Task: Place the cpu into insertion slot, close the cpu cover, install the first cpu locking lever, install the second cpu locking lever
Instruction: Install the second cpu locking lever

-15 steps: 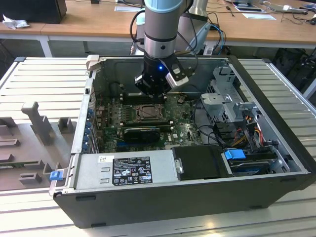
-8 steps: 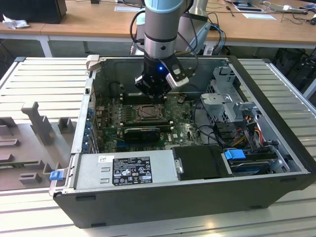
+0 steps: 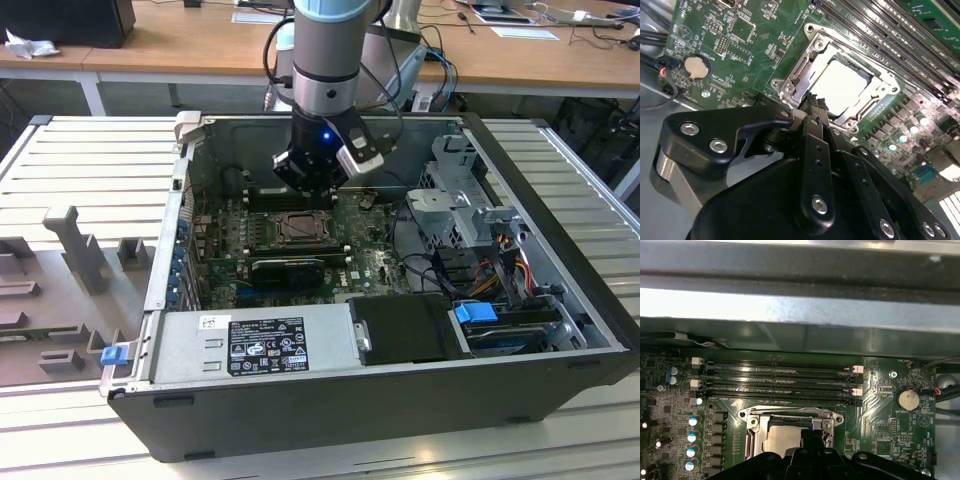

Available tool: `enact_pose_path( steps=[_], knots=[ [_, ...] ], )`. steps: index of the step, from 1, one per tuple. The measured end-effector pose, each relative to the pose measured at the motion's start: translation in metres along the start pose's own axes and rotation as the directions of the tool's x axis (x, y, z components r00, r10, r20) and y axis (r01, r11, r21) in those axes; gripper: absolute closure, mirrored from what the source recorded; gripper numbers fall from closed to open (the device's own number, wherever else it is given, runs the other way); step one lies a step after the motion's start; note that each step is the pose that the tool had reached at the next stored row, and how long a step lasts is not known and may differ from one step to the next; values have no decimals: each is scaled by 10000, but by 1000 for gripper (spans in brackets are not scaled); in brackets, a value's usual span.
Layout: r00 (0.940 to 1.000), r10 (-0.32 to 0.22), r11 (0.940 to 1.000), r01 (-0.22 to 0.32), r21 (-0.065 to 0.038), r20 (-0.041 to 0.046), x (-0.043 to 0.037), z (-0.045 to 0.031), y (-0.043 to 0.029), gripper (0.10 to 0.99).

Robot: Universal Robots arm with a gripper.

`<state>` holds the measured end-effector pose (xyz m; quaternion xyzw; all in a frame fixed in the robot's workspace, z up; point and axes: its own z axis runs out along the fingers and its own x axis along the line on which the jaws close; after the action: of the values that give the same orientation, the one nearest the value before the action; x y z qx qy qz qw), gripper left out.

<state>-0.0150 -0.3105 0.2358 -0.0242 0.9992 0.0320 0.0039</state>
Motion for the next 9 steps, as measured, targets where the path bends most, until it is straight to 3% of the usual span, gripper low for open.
enact_pose_path(
  steps=[3,9],
  knots=[
    [10000,-1,10000,1,-2,-2,-1,-79,3,980],
    [10000,-1,10000,1,-5,-2,0,-81,-24,980]
  ],
)
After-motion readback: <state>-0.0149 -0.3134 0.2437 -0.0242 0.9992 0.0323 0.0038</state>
